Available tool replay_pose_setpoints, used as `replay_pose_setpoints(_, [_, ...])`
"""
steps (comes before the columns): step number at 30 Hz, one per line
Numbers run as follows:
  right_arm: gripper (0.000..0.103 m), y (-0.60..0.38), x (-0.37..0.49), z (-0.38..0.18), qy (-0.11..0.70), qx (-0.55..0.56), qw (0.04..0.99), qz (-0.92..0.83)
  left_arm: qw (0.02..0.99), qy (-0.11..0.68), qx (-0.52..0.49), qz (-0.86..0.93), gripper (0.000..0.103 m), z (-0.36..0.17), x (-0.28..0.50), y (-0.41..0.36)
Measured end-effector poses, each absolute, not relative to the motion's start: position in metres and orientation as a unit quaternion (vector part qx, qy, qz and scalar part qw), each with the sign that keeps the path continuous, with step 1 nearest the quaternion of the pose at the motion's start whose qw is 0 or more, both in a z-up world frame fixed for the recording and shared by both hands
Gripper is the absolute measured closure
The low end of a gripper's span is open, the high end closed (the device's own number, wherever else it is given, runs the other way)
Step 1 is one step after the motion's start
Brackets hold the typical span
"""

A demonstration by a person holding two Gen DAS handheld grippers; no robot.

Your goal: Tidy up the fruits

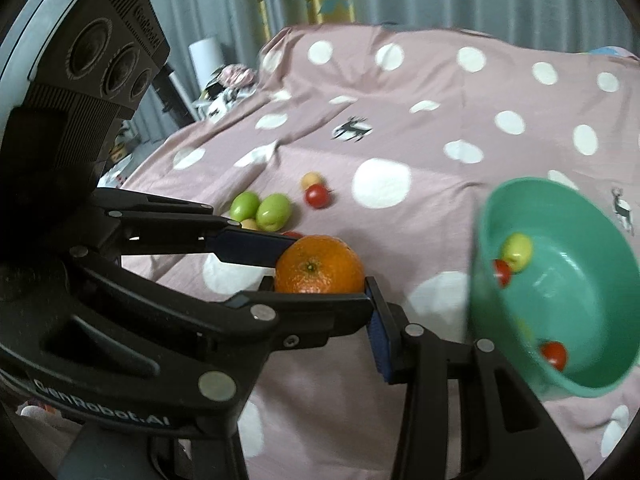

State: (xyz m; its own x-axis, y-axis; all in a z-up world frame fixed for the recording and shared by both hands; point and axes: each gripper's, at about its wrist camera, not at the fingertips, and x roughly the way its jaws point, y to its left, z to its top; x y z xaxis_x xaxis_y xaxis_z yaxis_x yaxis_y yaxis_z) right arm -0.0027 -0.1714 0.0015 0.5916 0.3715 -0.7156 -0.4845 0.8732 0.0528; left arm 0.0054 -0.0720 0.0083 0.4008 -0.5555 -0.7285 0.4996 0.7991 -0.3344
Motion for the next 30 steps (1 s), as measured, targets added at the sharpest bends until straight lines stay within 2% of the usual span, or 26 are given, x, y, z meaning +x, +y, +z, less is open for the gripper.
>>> replay_pose_setpoints(15, [0.059,-0.247,-0.001,0.034,0.338,-0.036,0.927,0.159,0.825,0.416,0.031,-0.383,0.055,0.035,0.029,-0.157])
replay_pose_setpoints(30, [0.059,-0.287,0.007,0.024,0.351,-0.008,0.929,0.114,0.804,0.425,0.056,-0.412,0.055,0.024,0.042,-0.201])
